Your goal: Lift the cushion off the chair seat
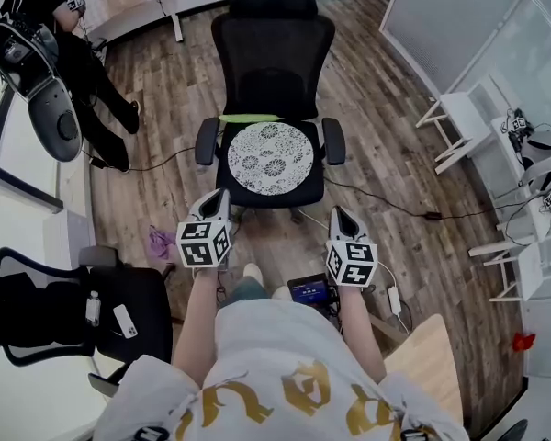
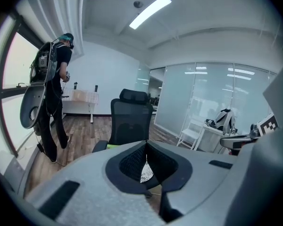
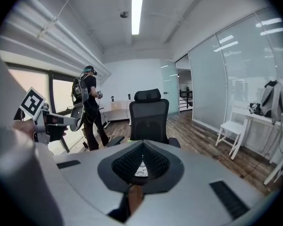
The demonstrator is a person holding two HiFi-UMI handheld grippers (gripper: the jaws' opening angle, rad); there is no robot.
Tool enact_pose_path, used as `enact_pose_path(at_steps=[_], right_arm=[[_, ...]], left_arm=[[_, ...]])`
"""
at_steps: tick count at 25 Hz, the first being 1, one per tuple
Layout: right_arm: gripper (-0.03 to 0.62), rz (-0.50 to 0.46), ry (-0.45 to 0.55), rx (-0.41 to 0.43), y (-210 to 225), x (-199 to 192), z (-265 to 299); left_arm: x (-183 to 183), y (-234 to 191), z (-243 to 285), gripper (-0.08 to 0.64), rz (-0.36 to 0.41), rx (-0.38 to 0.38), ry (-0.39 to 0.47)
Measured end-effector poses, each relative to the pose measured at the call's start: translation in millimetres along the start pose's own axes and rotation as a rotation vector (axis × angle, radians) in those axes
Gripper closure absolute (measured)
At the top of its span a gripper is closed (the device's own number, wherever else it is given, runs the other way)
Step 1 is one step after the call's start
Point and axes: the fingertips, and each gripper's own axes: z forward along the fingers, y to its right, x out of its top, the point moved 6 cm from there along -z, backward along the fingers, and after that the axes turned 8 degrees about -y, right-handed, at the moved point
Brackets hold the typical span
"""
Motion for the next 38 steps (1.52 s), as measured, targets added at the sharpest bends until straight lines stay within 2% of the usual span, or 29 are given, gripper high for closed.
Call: enact_pose_path(at_steps=[3,12,20,25,32,38], right_arm=[[0.581,0.056,0.009,0.005,3.4,-1.2,-1.2],[0.581,0.083,-0.022,0.011,7.6,-8.7,12.4],[0.581,0.107,-0.066,0.001,19.5,-2.3,61.8],[0.581,0.113,-0.094,-0.013,32.0,18.8,114.2],[0.581,0.091,-0.122,-0.023,39.5,65.4,196.8],[0.581,0.094,-0.141,-0.041,39.2,90.3,249.7]], left_arm=[[0.2,-0.1,-1.5,0.551,0.001,0.003,-0.003],[-3.7,-4.5,6.6,0.551,0.004,-0.003,-0.03],[6.1,-21.3,56.1,0.551,0.015,-0.014,-0.085],[30.9,-46.5,109.9,0.551,0.024,-0.001,-0.119],[78.5,-88.0,187.4,0.551,0.009,-0.023,-0.141],[108.4,-121.5,234.2,0.551,0.019,-0.038,-0.146]])
